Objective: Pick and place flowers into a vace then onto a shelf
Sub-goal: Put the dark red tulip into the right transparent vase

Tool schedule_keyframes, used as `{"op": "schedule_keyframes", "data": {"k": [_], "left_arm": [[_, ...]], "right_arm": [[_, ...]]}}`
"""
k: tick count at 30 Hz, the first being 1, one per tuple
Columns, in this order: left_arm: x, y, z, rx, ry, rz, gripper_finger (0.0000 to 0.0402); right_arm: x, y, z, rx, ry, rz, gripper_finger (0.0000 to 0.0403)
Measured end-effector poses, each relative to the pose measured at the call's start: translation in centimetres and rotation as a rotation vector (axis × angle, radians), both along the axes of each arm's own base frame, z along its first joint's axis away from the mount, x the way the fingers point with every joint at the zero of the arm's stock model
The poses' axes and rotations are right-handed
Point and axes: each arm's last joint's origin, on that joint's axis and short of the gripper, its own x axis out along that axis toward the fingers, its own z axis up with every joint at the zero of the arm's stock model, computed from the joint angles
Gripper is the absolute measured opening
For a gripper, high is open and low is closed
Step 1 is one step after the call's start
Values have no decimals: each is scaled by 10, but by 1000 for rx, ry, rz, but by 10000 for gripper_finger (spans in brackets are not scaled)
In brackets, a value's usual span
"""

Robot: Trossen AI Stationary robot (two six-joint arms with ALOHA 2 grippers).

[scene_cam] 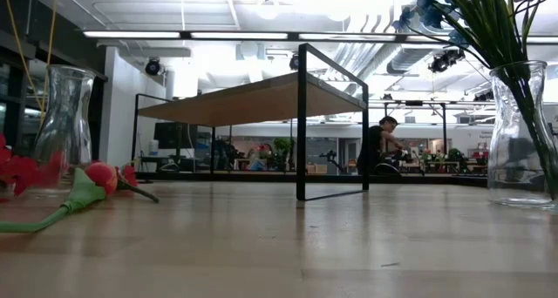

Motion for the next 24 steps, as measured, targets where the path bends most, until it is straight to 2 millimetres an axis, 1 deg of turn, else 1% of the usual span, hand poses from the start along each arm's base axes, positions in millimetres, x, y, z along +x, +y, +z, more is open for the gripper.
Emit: {"op": "schedule_keyframes", "data": {"k": [3,7,11,15,24], "left_arm": [[4,-2,-5,24,13,1,29],[6,-3,-6,29,8,2,29],[6,-3,-6,32,7,2,29],[6,-3,-6,44,9,3,29],[6,-2,-3,59,-9,11,29]], "right_arm": [[10,-7,4,21,-24,32,147],[21,-16,7,46,-39,76,145],[28,-23,8,57,-45,76,148],[33,-26,8,68,-43,112,153],[33,-25,8,62,-39,143,159]]}}
